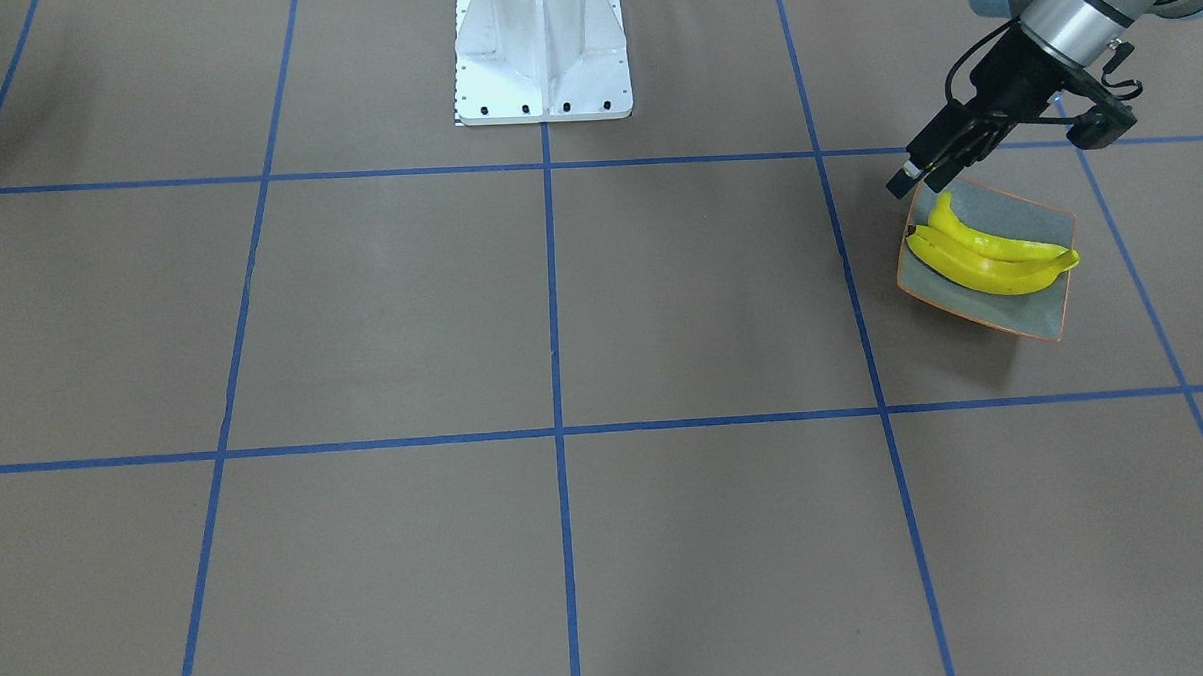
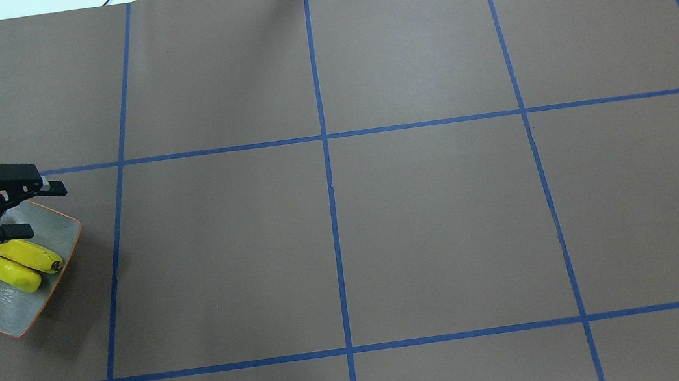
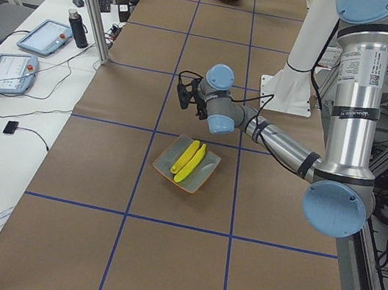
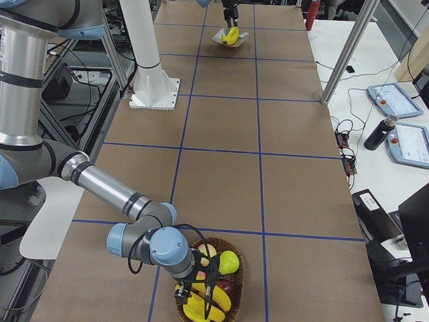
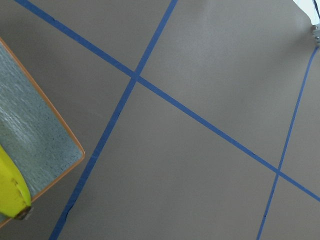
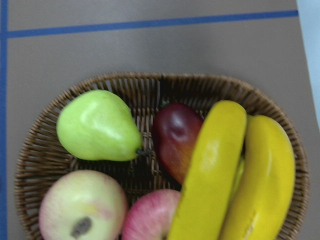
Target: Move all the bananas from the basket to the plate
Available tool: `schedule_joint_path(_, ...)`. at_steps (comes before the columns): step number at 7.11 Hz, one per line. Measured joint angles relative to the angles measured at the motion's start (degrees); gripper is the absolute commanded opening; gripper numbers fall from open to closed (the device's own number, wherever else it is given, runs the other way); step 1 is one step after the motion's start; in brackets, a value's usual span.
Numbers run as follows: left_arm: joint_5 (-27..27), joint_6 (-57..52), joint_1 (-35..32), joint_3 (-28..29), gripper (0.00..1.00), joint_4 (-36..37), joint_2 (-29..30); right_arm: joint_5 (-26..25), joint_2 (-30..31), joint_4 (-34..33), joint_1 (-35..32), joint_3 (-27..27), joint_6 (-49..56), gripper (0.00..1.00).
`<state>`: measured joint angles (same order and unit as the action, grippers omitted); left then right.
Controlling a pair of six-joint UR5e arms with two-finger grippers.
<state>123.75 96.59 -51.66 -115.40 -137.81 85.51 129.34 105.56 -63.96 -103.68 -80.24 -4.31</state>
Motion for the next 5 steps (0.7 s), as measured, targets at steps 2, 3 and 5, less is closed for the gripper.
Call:
schedule_joint_path(2, 0.0, 0.0, 0.2, 0.0, 1.00, 0.0, 0.0, -0.8, -0.2, 8.6, 0.1, 3.4, -10.1, 0.95)
schedule_joint_path(3, 0.0, -0.4, 0.2, 0.0, 1.00, 0.0, 0.0, -0.9, -0.4, 10.3, 0.4, 3.8, -13.6, 0.95)
schedule_joint_path(5, 0.0, -1.7, 0.2, 0.1, 1.00, 0.1, -0.2, -1.0, -0.5, 11.5, 1.1, 4.0, -16.3, 0.95)
